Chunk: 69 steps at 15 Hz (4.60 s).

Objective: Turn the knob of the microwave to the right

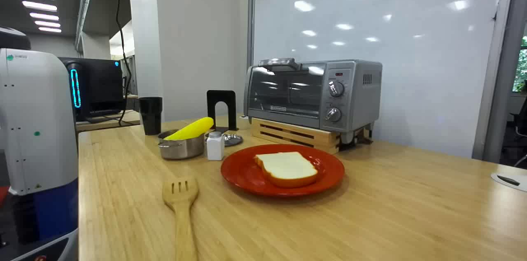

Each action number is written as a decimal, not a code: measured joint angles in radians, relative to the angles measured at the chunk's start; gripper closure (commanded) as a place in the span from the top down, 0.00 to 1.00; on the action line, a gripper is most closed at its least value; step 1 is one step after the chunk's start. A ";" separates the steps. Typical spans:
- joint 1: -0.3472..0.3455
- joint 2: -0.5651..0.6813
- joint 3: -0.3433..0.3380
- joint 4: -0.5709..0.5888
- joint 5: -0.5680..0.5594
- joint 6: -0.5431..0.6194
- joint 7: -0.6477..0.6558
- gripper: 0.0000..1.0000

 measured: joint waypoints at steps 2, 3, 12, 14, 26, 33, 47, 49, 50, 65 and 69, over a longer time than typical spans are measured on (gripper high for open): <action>0.000 0.000 0.000 0.000 0.000 0.000 0.000 1.00; 0.000 0.000 0.000 0.000 0.000 0.000 0.000 1.00; 0.000 0.000 0.000 0.000 0.000 0.000 0.000 1.00; 0.000 0.000 0.000 0.000 0.000 0.000 0.000 1.00; -0.009 0.005 -0.017 0.188 -0.005 -0.061 -0.014 1.00; -0.059 0.118 -0.180 0.433 -0.008 -0.155 -0.179 1.00; -0.190 0.580 -0.255 0.586 -0.041 -0.146 -0.337 1.00; -0.201 0.612 -0.245 0.586 -0.086 -0.144 -0.336 1.00; -0.205 0.625 -0.240 0.586 -0.116 -0.141 -0.334 1.00; -0.209 0.672 -0.188 0.524 -0.273 0.104 -0.239 1.00; -0.210 0.674 -0.188 0.524 -0.275 0.112 -0.239 1.00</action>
